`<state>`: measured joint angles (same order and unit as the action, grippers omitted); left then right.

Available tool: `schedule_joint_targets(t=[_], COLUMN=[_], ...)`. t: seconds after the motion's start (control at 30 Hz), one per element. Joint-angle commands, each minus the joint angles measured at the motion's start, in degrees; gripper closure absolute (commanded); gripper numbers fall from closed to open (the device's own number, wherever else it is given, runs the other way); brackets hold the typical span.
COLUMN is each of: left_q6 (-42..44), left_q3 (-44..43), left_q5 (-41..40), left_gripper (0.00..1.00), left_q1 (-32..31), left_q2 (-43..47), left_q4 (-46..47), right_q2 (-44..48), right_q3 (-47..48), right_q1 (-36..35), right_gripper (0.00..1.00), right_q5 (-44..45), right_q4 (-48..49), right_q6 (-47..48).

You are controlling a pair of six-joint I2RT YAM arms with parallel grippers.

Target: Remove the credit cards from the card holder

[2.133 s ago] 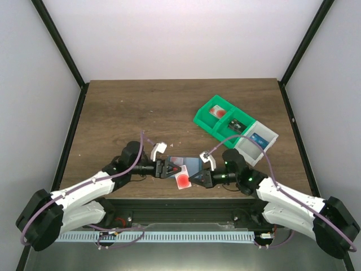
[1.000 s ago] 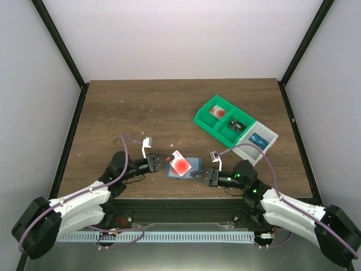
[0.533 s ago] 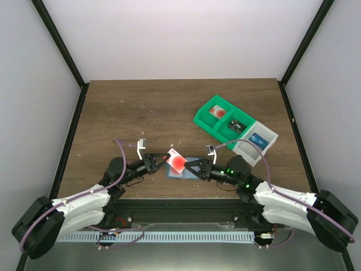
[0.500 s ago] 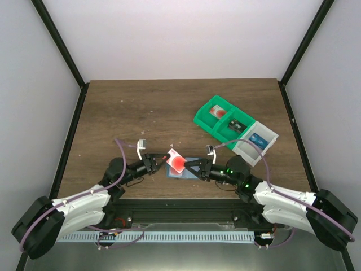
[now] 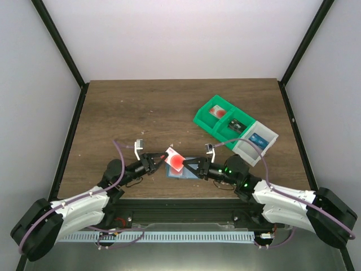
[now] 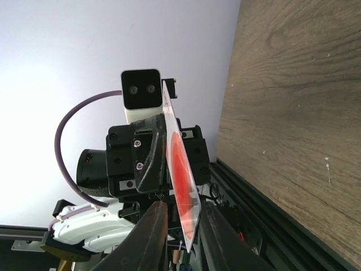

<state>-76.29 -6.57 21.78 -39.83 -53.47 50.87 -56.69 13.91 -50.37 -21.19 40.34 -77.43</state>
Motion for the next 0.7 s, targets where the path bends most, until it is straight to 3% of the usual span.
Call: schedule_joint_targets(t=[0.0, 0.23, 0.37, 0.47, 0.67], left_q6=[-0.2, -0.3, 0.0, 0.1, 2.4], left_q3=[1.2, 1.4, 1.6, 1.7, 0.1], left_q5=[-1.5, -1.8, -2.4, -2.4, -2.1], left_gripper=[1.0, 1.0, 1.0, 0.98, 0.45], left_q1=[0.1, 0.2, 0.2, 0.1, 0.2], left_q2=[1.0, 1.3, 1.6, 1.7, 4.5], left_q4=[1.5, 1.6, 1.4, 1.0, -5.9], right_q2=[-0.7, -2.6, -2.3, -1.4, 3.7], right_q3=[2.2, 2.6, 2.7, 2.7, 5.1], right_q1=[-1.5, -2.6, -2.9, -2.9, -2.8], right_gripper=[0.82, 0.88, 0.99, 0.99, 1.0], right_q5=[1.7, 1.9, 2.3, 2.6, 5.2], right_q4=[1.1, 2.9, 2.4, 1.7, -9.1], right_q6=[-0.5, -0.7, -0.5, 0.3, 6.4])
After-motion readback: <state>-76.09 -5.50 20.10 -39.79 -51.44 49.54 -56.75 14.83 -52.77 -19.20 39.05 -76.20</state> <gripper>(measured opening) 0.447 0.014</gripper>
